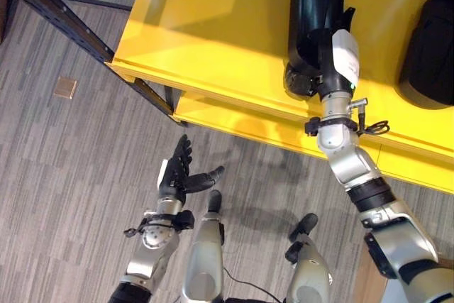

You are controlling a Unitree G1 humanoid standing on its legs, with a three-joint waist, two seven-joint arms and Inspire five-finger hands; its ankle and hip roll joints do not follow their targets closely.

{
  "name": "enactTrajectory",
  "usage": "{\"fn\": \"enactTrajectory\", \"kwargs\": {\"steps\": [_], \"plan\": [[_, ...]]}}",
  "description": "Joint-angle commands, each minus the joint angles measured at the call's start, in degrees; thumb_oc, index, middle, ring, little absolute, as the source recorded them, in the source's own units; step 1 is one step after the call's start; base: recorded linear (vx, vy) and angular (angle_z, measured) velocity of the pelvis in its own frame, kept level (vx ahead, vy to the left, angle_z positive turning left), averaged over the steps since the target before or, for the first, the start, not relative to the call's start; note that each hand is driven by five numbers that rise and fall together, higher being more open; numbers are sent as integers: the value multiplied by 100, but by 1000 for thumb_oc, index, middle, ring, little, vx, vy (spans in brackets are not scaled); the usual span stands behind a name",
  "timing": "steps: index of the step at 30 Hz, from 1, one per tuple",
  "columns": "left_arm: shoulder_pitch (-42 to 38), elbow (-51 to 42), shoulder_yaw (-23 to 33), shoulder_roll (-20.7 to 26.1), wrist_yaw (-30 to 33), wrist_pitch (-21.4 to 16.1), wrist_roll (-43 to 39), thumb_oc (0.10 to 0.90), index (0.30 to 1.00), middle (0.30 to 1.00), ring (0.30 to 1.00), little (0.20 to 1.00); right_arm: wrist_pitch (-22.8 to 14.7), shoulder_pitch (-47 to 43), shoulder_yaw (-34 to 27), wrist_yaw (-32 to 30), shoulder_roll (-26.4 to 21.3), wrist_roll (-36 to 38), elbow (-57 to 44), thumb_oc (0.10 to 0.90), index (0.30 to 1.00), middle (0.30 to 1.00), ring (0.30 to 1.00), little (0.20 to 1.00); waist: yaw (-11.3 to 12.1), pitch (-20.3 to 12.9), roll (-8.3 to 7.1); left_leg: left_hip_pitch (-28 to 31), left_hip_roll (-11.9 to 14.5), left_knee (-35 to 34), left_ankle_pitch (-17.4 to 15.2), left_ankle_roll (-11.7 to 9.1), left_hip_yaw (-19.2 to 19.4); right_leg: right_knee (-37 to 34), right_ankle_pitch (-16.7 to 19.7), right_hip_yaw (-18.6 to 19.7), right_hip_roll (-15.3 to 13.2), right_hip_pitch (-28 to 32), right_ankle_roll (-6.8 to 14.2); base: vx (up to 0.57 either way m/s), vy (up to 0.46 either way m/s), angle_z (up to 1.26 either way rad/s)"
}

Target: Move parts from the plastic box to the shelf.

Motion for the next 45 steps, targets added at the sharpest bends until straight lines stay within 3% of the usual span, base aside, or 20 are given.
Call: {"fn": "enactTrajectory", "kwargs": {"steps": [1,26,39,40,42,45], "plan": [[-22,-889,-93,292,101,-620,-131,900,1000,1000,1000,1000,-262,-954,-287,-432,-211,169,-183,400,300,300,300,300,64,-97,166,211,138,44,-561,177,205,272,268,134,-524,23,409,0,0,0],[-49,-880,-107,278,249,-575,-90,900,1000,1000,1000,1000,-452,-536,-97,-344,588,706,-23,400,300,300,300,300,55,-98,161,142,86,126,-567,195,179,242,339,112,-548,74,414,-1,0,0],[-21,-859,-91,311,258,-592,-120,900,1000,1000,1000,1000,-396,-656,-47,-290,537,676,179,400,300,300,300,300,92,-98,128,145,94,119,-549,191,152,215,357,69,-534,131,417,0,0,0],[-22,-859,-90,310,257,-592,-120,900,1000,1000,1000,1000,-397,-658,-46,-290,537,676,181,449,369,369,369,369,93,-97,128,146,94,118,-548,191,153,214,357,70,-534,131,417,0,0,0],[-9,-845,-89,317,234,-595,-125,900,1000,1000,1000,1000,-359,-691,-35,-295,467,630,235,900,1000,1000,1000,1000,94,-96,117,145,92,114,-547,194,152,215,363,69,-532,127,415,0,0,0],[-6,-846,-64,316,229,-606,-132,900,1000,1000,1000,1000,-291,-759,-39,-290,361,547,311,900,1000,1000,1000,1000,90,-96,98,147,91,100,-546,191,144,206,373,70,-522,127,420,0,0,0]]}}
